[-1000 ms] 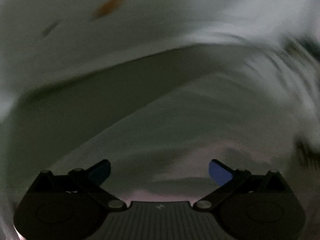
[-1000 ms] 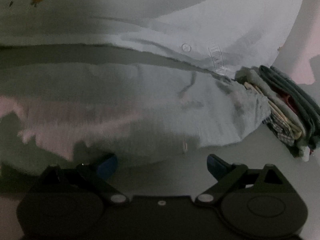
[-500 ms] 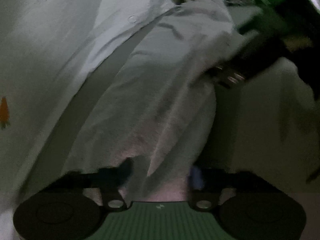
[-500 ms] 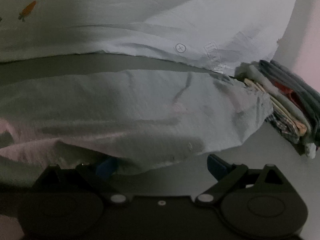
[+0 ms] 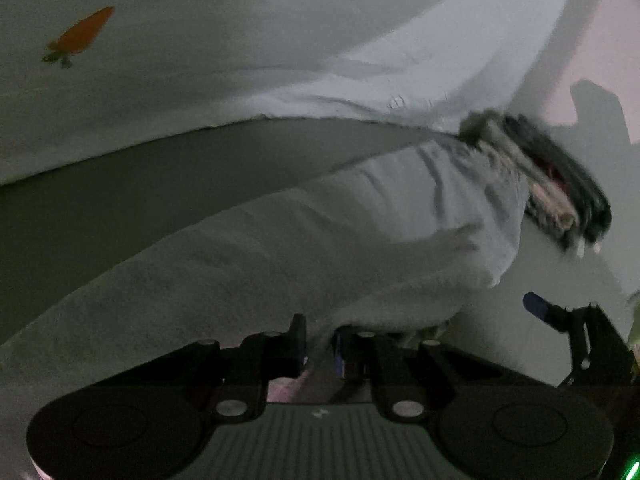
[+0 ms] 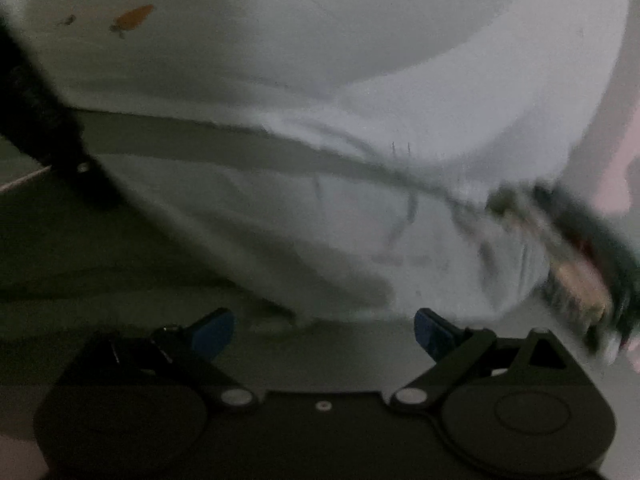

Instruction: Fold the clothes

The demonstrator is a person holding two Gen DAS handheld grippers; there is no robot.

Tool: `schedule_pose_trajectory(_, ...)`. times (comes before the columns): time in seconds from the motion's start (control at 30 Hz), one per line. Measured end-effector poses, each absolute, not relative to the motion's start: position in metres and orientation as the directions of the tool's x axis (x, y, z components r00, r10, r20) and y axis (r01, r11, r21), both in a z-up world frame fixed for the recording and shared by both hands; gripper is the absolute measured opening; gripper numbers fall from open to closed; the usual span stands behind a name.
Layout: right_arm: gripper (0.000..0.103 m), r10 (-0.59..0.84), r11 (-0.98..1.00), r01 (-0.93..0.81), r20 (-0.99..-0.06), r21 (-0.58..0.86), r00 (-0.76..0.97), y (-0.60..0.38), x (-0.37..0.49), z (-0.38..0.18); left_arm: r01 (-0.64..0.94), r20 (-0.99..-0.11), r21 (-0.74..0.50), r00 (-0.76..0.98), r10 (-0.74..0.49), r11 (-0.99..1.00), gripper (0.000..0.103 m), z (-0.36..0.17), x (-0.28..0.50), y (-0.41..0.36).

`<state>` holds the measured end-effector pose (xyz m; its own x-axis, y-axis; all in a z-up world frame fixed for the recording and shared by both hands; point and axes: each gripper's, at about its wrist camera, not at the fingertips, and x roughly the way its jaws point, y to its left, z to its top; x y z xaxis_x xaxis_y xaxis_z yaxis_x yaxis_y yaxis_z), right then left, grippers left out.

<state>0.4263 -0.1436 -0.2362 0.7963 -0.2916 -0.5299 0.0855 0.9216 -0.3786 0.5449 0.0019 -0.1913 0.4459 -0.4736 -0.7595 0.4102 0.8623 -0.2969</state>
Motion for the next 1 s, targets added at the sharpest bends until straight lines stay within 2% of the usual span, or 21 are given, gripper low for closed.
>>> schedule_pose_trajectory(0.1,0.1,-0.33,0.885,0.089,-0.48,-0.458,0.813,-0.124,0.44,-0.244,0.399,-0.754,-0.31,0.449,-0.479,0.863,0.015,-0.19,0.545,0.006)
schedule_pose_trajectory(0.33,0.1,-0.532,0.788,0.229,-0.445,-0.571,0.72,-0.135,0.486,-0.265,0.35,-0.752,-0.349,0.449,-0.483,0.869,0.015,-0.195,0.543,0.014)
schedule_pose_trajectory(0.5,0.1,-0.638,0.711,0.293,-0.41,-0.64,0.652,-0.159,0.48,-0.261,0.324,-0.756,-0.355,0.452,-0.473,0.877,0.016,-0.197,0.545,0.02)
schedule_pose_trajectory(0.63,0.101,-0.66,0.721,0.332,-0.455,-0.609,0.598,-0.191,0.452,-0.252,0.316,-0.757,-0.362,0.45,-0.474,0.877,0.016,-0.2,0.543,0.022)
schedule_pose_trajectory(0.87,0.101,-0.599,0.795,0.365,-0.533,-0.484,0.597,-0.214,0.417,-0.245,0.32,-0.78,-0.34,0.43,-0.456,0.884,0.017,-0.205,0.533,0.027)
schedule_pose_trajectory(1.0,0.101,-0.547,0.837,0.382,-0.592,-0.392,0.591,-0.227,0.412,-0.246,0.3,-0.787,-0.349,0.421,-0.452,0.888,0.031,-0.207,0.533,0.035)
